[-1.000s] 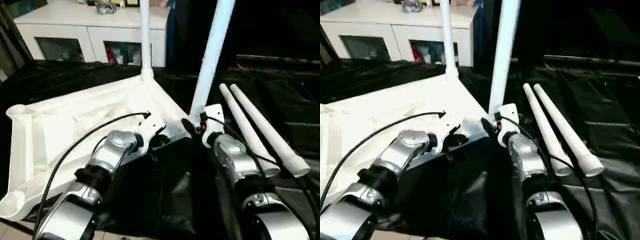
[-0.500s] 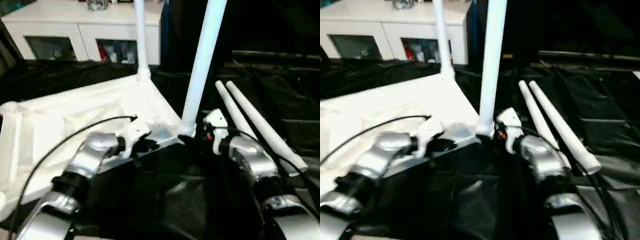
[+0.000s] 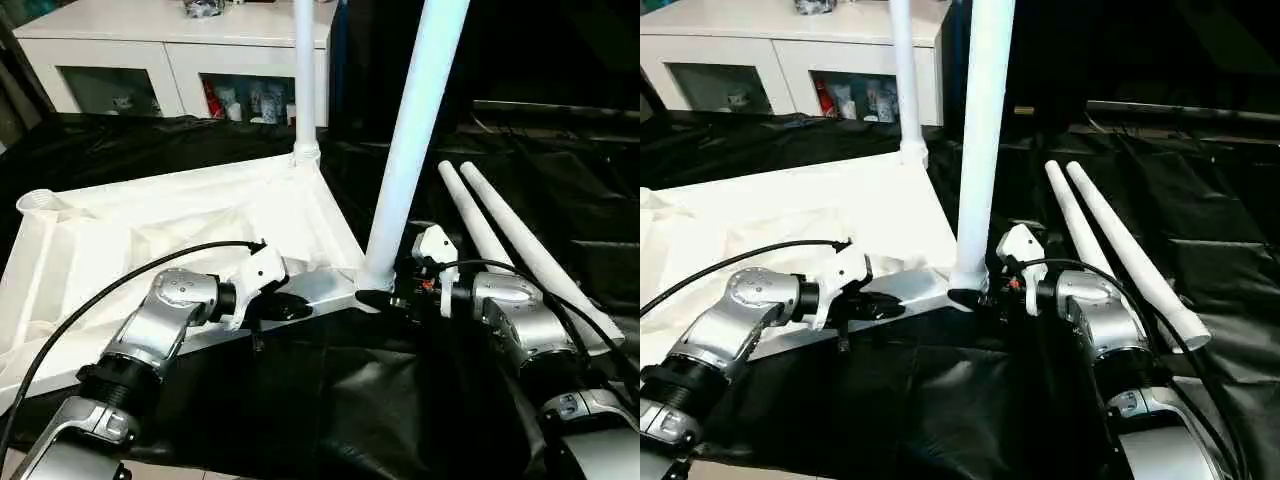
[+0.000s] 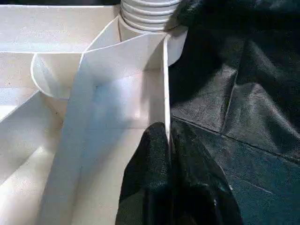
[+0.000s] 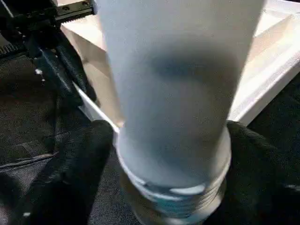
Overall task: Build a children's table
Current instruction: Rotate leg to tighten
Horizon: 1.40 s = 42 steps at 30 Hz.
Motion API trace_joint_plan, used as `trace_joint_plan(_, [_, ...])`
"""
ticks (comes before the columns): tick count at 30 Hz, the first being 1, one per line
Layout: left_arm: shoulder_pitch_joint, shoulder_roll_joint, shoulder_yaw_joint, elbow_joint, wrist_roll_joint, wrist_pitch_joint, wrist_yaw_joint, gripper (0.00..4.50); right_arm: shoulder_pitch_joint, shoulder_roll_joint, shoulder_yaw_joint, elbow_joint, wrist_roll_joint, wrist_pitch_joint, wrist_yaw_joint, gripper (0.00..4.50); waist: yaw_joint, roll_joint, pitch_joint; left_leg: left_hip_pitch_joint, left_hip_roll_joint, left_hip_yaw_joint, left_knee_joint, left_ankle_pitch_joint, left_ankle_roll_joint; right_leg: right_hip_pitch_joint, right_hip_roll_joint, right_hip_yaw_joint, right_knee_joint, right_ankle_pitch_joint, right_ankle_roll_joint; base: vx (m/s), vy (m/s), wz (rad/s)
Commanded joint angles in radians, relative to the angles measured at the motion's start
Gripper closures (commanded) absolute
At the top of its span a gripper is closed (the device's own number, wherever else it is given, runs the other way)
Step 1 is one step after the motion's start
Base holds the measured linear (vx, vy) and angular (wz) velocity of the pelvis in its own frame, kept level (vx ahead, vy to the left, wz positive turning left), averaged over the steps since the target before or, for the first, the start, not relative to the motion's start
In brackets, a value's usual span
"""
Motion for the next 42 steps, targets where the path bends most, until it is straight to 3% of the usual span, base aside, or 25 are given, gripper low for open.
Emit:
trace_joint_plan(1, [0.002, -0.002, 0.003, -0.035, -0.03, -0.002, -0.017, 4.5, -0.002, 0.011, 0.016, 0.003, 0.002, -0.008, 0.009, 1.05, 0.002, -0.006, -0.071, 0.013, 0.03, -0.004, -0.054, -0.071, 0.107, 0.062, -0.06, 0.052, -0.055, 0.074, -0.283, 0.0, 0.0, 0.0])
trace_joint_plan(2, [0.002, -0.001, 0.003, -0.036, -0.03, -0.001, -0.018, 4.5, -0.003, 0.013, 0.014, 0.006, 0.002, -0.008, 0.006, 1.31, 0.003, -0.005, -0.07, 0.014, 0.031, -0.004, -0.054, -0.073, 0.107, 0.061, -0.061, 0.052, -0.056, 0.068, -0.282, 0.0, 0.0, 0.0])
trace_joint_plan(6, [0.003, -0.001, 0.004, -0.038, -0.028, 0.002, -0.018, 4.5, -0.003, 0.015, 0.012, 0.006, 0.006, -0.002, 0.014, 1.6, 0.005, -0.005, -0.071, 0.013, 0.03, -0.005, -0.054, -0.073, 0.102, 0.062, -0.06, 0.052, -0.055, 0.067, -0.278, 0.0, 0.0, 0.0])
trace_joint_plan(12, [0.0, -0.005, 0.01, -0.031, -0.018, 0.014, -0.001, 4.5, 0.011, 0.029, 0.003, -0.003, 0.017, 0.02, 0.001, 1.71, 0.005, -0.005, -0.071, 0.013, 0.03, -0.005, -0.054, -0.072, 0.1, 0.063, -0.06, 0.052, -0.054, 0.066, -0.276, 0.0, 0.0, 0.0])
trace_joint_plan(16, [-0.031, -0.045, 0.02, 0.022, 0.014, 0.03, 0.1, 4.5, 0.005, 0.061, -0.037, 0.051, 0.0, 0.059, -0.174, 1.72, 0.002, -0.005, -0.07, 0.013, 0.03, -0.006, -0.055, -0.071, 0.092, 0.061, -0.061, 0.053, -0.055, 0.057, -0.276, 0.0, 0.0, 0.0])
trace_joint_plan(17, [-0.036, -0.051, 0.022, 0.029, 0.017, 0.032, 0.112, 4.5, 0.004, 0.066, -0.041, 0.059, -0.004, 0.056, -0.2, 1.72, 0.002, -0.006, -0.068, 0.014, 0.028, -0.005, -0.056, -0.08, 0.087, 0.06, -0.06, 0.053, -0.058, 0.042, -0.273, 0.0, 0.0, 0.0])
trace_joint_plan(18, [-0.061, -0.085, 0.027, 0.066, 0.034, 0.039, 0.177, 4.5, -0.002, 0.093, -0.064, 0.1, -0.025, 0.045, -0.34, 1.73, -0.001, -0.006, -0.065, 0.018, 0.029, -0.004, -0.06, -0.116, 0.06, 0.058, -0.064, 0.056, -0.067, -0.027, -0.261, 0.0, 0.0, 0.0])
trace_joint_plan(20, [-0.086, -0.118, 0.028, 0.1, 0.05, 0.05, 0.239, 4.5, -0.004, 0.122, -0.082, 0.12, -0.033, 0.043, -0.447, 1.73, -0.002, -0.004, -0.063, 0.022, 0.028, -0.006, -0.064, -0.153, 0.032, 0.058, -0.065, 0.056, -0.075, -0.088, -0.242, 0.0, 0.0, 0.0])
trace_joint_plan(21, [-0.117, -0.162, 0.03, 0.14, 0.067, 0.065, 0.316, 4.5, -0.005, 0.163, -0.1, 0.126, -0.033, 0.052, -0.545, 1.73, -0.004, 0.004, -0.059, 0.023, 0.027, -0.006, -0.067, -0.179, 0.019, 0.056, -0.064, 0.056, -0.081, -0.126, -0.232, 0.0, 0.0, 0.0])
trace_joint_plan(23, [-0.138, -0.191, 0.033, 0.167, 0.077, 0.078, 0.372, 4.5, -0.005, 0.192, -0.11, 0.122, -0.034, 0.063, -0.601, 1.73, -0.003, 0.001, -0.058, 0.031, 0.028, -0.008, -0.072, -0.229, -0.006, 0.054, -0.066, 0.057, -0.088, -0.196, -0.21, 0.0, 0.0, 0.0])
trace_joint_plan(26, [-0.168, -0.232, 0.033, 0.208, 0.092, 0.078, 0.447, 4.5, -0.007, 0.243, -0.114, 0.116, -0.044, 0.08, -0.691, 1.73, -0.004, 0.007, -0.051, 0.032, 0.026, -0.009, -0.079, -0.279, -0.012, 0.052, -0.066, 0.057, -0.1, -0.26, -0.186, 0.0, 0.0, 0.0])
trace_joint_plan(28, [-0.182, -0.253, 0.032, 0.225, 0.097, 0.079, 0.472, 4.5, -0.007, 0.277, -0.111, 0.112, -0.044, 0.072, -0.716, 1.73, -0.004, 0.002, -0.052, 0.036, 0.025, -0.013, -0.083, -0.299, -0.02, 0.055, -0.07, 0.056, -0.107, -0.308, -0.166, 0.0, 0.0, 0.0])
trace_joint_plan(30, [-0.183, -0.257, 0.03, 0.226, 0.096, 0.075, 0.468, 4.5, -0.006, 0.285, -0.109, 0.109, -0.037, 0.064, -0.707, 1.73, -0.003, 0.003, -0.055, 0.03, 0.028, -0.014, -0.083, -0.27, -0.013, 0.057, -0.07, 0.058, -0.102, -0.26, -0.168, 0.0, 0.0, 0.0])
trace_joint_plan(31, [-0.185, -0.261, 0.03, 0.229, 0.098, 0.069, 0.464, 4.5, -0.007, 0.293, -0.11, 0.109, -0.029, 0.053, -0.703, 1.17, -0.003, 0.003, -0.055, 0.029, 0.028, -0.014, -0.084, -0.265, -0.011, 0.057, -0.069, 0.058, -0.101, -0.246, -0.17, 0.0, 0.0, 0.0])
trace_joint_plan(36, [-0.161, -0.238, 0.025, 0.21, 0.09, 0.044, 0.397, 4.5, -0.004, 0.266, -0.096, 0.09, -0.034, 0.05, -0.656, 0.64, -0.008, 0.003, -0.055, 0.025, 0.027, -0.013, -0.083, -0.258, 0.001, 0.06, -0.068, 0.057, -0.097, -0.21, -0.182, 0.0, 0.0, 0.0])
trace_joint_plan(42, [-0.122, -0.19, 0.021, 0.175, 0.073, 0.03, 0.308, 4.5, 0.01, 0.196, -0.074, 0.061, -0.046, 0.015, -0.53, 0.64, -0.017, -0.002, -0.055, 0.02, 0.027, -0.012, -0.082, -0.242, 0.018, 0.064, -0.069, 0.056, -0.096, -0.193, -0.194, 0.0, 0.0, 0.0])
